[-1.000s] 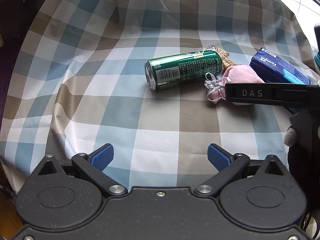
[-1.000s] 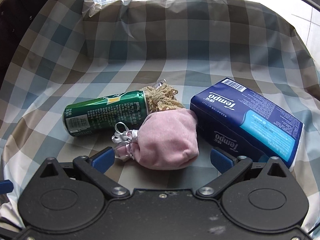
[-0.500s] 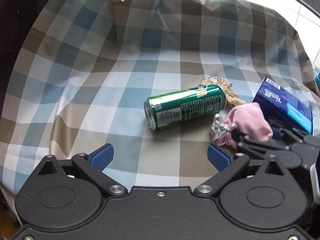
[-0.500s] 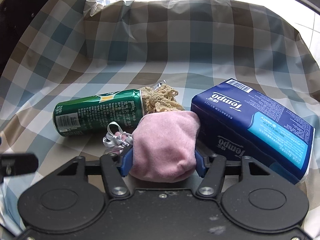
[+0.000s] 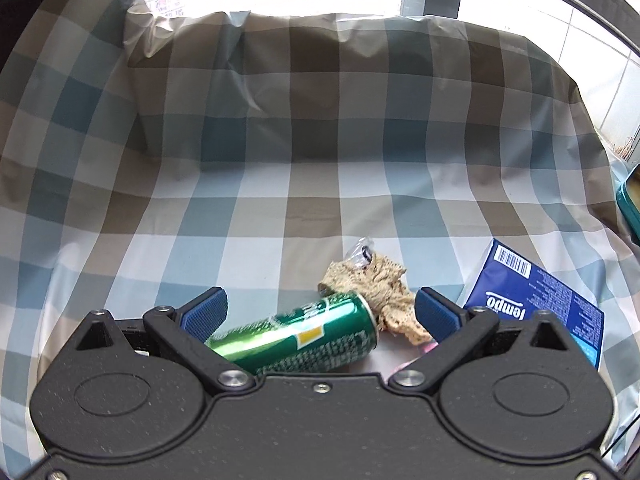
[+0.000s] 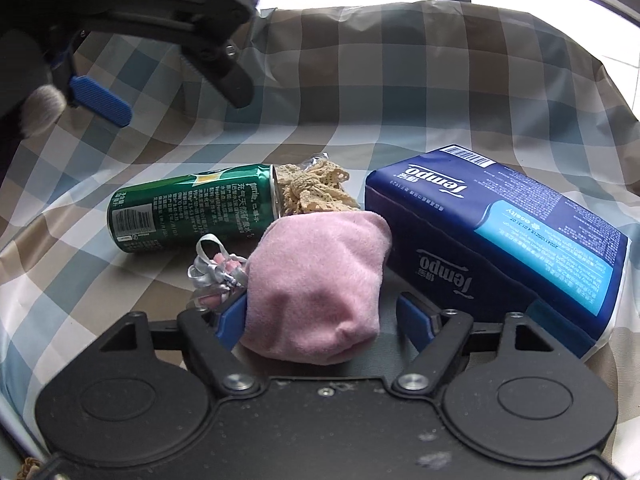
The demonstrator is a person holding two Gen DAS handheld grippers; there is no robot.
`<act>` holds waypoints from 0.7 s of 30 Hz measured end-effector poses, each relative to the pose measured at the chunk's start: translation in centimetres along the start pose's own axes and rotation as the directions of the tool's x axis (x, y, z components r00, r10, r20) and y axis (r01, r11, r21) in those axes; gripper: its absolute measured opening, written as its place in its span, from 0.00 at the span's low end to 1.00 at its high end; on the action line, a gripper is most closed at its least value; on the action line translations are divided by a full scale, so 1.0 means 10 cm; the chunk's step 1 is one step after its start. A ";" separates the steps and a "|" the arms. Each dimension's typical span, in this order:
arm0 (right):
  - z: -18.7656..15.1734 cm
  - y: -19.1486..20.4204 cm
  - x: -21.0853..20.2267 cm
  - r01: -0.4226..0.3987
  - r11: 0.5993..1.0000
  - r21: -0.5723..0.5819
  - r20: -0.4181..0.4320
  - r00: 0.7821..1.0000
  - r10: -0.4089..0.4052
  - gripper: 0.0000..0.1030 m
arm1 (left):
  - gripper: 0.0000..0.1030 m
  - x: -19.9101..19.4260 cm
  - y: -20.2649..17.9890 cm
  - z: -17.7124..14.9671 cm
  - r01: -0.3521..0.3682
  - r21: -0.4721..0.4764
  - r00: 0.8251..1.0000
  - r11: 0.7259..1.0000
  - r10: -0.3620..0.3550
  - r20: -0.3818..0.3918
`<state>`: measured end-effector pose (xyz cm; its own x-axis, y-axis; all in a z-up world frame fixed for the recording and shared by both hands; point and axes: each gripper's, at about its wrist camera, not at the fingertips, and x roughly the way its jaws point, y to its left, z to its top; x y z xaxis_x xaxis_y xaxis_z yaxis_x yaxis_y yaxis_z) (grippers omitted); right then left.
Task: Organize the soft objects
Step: 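Grasp the beige crochet lace scrunchie with the left gripper and lift it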
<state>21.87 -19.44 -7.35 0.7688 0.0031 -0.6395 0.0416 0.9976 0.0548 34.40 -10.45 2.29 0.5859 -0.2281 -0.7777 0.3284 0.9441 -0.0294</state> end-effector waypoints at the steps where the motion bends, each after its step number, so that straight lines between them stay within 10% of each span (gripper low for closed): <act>1: 0.00 -0.02 0.01 0.000 1.000 0.012 -0.005 1.000 0.000 0.82 | 0.95 0.07 -0.05 0.04 0.002 0.012 1.000 1.000 -0.002 -0.004; 10: 0.03 -0.12 0.12 0.003 0.997 0.079 -0.039 0.999 0.000 1.00 | 0.94 0.68 -0.19 0.26 -0.015 -0.004 0.990 1.000 0.014 -0.141; 21: 0.03 -0.11 0.15 0.019 0.997 0.077 -0.056 0.998 -0.015 1.00 | 0.94 1.05 -0.39 0.26 -0.059 0.052 0.966 0.997 0.070 -0.251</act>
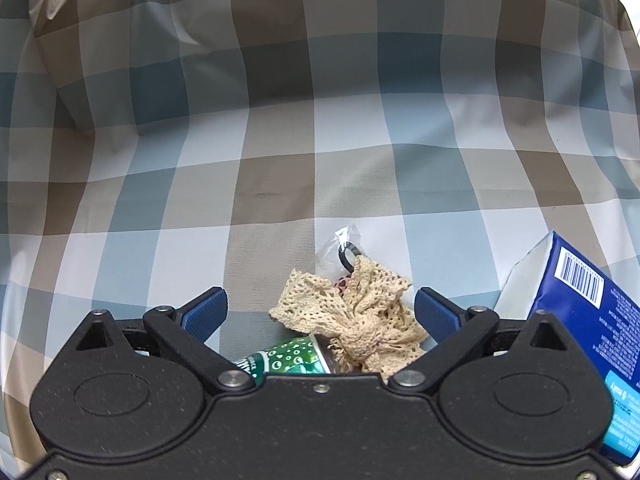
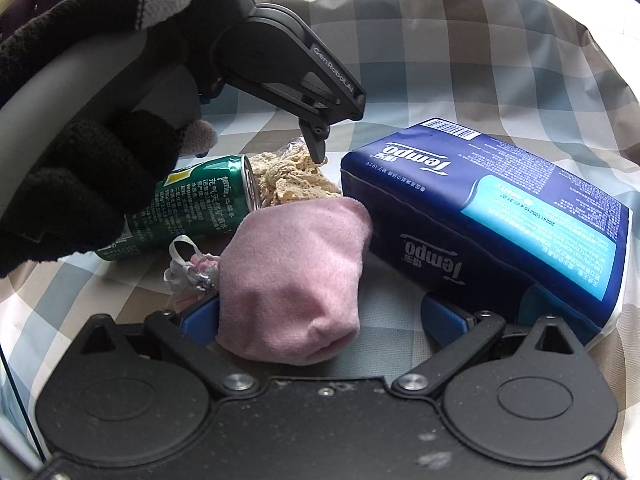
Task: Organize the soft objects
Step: 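Grasp the beige crochet lace scrunchie with the left gripper and lift it, then hold the lace scrunchie with the left gripper beside the pink pouch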
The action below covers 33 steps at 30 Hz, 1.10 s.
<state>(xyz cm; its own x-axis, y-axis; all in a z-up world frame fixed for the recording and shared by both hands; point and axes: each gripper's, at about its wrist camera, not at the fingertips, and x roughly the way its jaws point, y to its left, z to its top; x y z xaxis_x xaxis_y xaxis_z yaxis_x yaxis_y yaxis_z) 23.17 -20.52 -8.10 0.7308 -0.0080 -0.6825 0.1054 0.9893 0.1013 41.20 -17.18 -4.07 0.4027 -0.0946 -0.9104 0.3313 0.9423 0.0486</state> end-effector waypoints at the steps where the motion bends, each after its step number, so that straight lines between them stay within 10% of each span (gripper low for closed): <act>1: 0.00 0.00 0.00 -0.001 1.000 0.001 -0.001 1.000 0.001 1.00 | 0.94 0.03 -0.01 0.01 0.001 -0.008 1.000 1.000 -0.001 -0.011; 33: 0.01 -0.01 0.02 0.005 1.000 -0.013 0.009 1.000 -0.005 1.00 | 0.59 -0.15 -0.06 0.03 -0.019 -0.059 0.999 0.998 0.021 0.029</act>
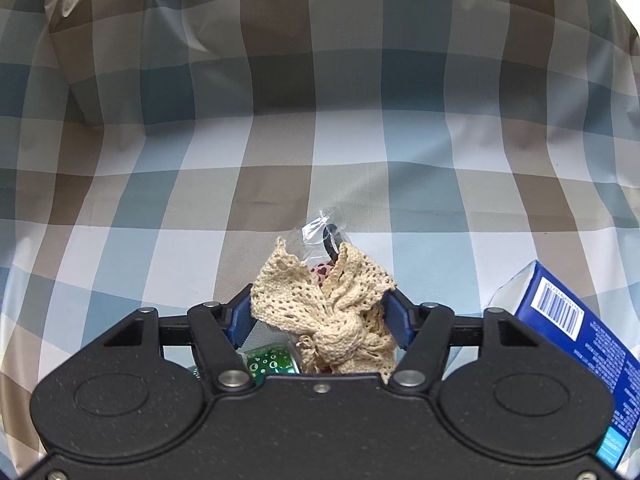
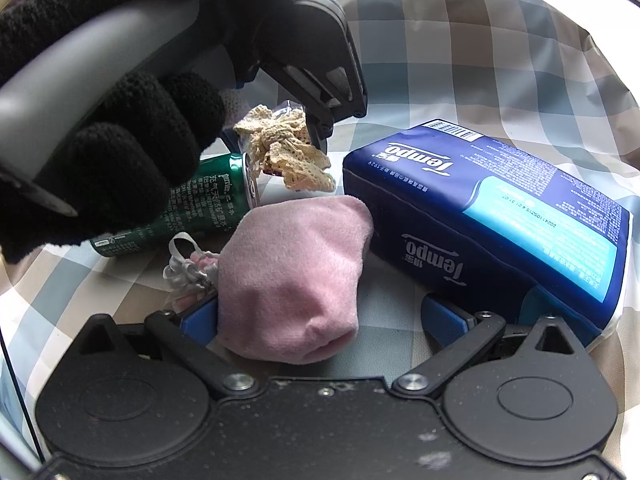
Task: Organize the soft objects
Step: 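Hold the lace scrunchie with the left gripper beside the pink pouch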
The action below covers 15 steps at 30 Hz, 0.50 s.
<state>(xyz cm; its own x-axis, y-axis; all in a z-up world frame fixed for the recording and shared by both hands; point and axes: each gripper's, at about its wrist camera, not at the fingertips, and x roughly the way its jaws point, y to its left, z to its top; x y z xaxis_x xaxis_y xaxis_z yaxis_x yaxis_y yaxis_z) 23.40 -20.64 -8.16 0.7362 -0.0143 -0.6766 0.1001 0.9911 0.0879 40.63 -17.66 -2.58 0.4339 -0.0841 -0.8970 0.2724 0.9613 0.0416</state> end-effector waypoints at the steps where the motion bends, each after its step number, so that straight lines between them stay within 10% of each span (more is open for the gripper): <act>1: -0.01 0.00 0.00 -0.001 1.000 -0.001 0.005 1.000 0.001 1.00 | 0.59 -0.07 0.00 0.00 -0.005 0.005 1.000 1.000 0.004 0.016; 15: -0.05 -0.01 -0.03 -0.005 1.000 -0.010 0.025 1.000 0.005 1.00 | 0.59 -0.98 0.34 -0.35 -0.031 0.003 0.987 1.000 0.030 0.159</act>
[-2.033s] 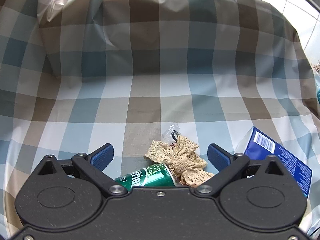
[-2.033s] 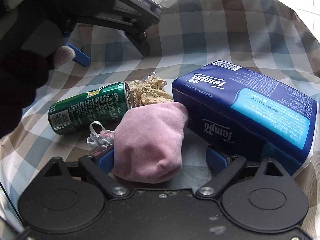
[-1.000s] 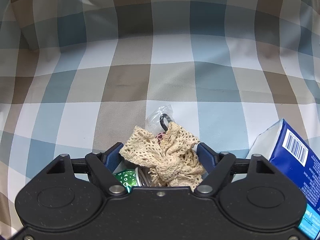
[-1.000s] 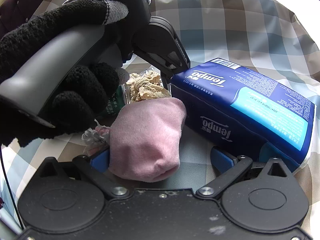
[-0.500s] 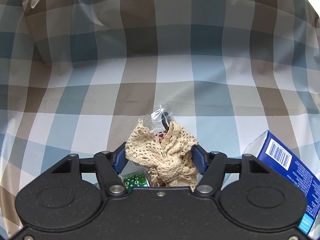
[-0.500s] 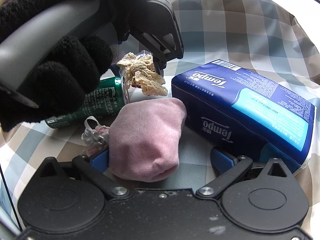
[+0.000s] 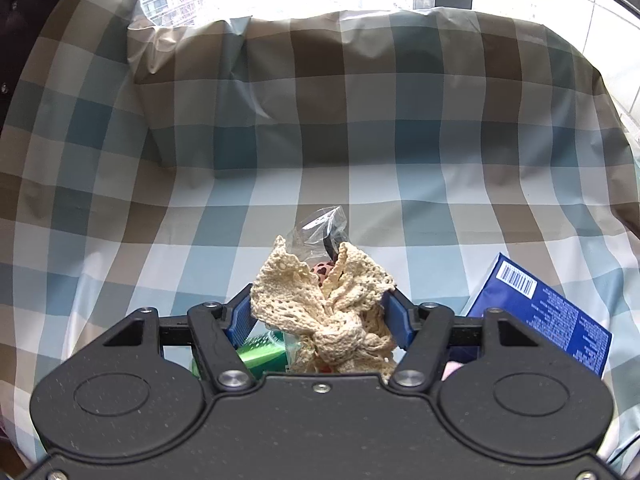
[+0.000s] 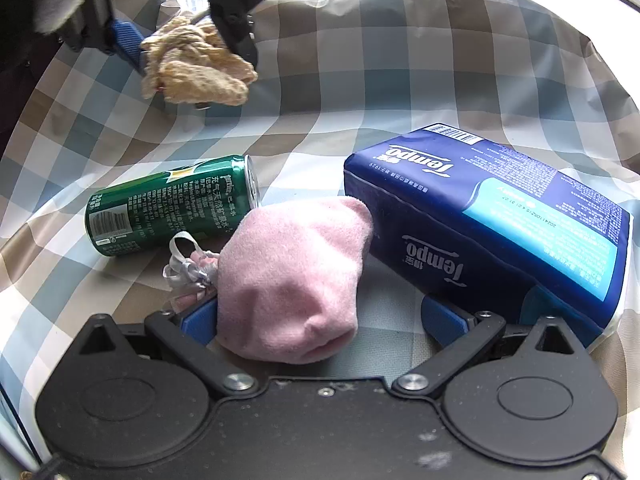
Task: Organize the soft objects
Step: 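Hold the lace scrunchie with the left gripper beside the pink pouch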
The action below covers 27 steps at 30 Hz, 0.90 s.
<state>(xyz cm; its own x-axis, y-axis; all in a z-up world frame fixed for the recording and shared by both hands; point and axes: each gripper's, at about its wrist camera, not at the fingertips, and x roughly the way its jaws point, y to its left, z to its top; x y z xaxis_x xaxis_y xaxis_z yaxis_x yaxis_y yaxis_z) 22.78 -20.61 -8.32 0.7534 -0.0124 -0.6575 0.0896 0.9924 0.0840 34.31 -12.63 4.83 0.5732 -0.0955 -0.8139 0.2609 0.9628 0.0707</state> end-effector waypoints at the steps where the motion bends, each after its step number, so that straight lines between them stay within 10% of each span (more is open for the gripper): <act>1: -0.01 0.00 -0.01 0.000 1.000 -0.001 0.001 1.000 0.000 1.00 | 0.59 -0.04 0.04 -0.06 -0.004 0.001 1.000 1.000 0.004 0.001; 27: -0.03 0.00 -0.01 -0.015 1.000 -0.011 0.009 1.000 0.015 1.00 | 0.64 0.18 0.54 -1.53 -0.036 -0.020 0.997 0.999 0.034 -0.074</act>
<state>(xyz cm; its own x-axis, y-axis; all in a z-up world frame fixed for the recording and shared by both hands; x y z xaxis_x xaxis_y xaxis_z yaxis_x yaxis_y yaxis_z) 22.52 -20.62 -8.43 0.7603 0.0016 -0.6496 0.0709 0.9938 0.0854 24.91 -3.71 -5.10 0.5228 -0.0435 -0.8514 0.2244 0.9705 0.0882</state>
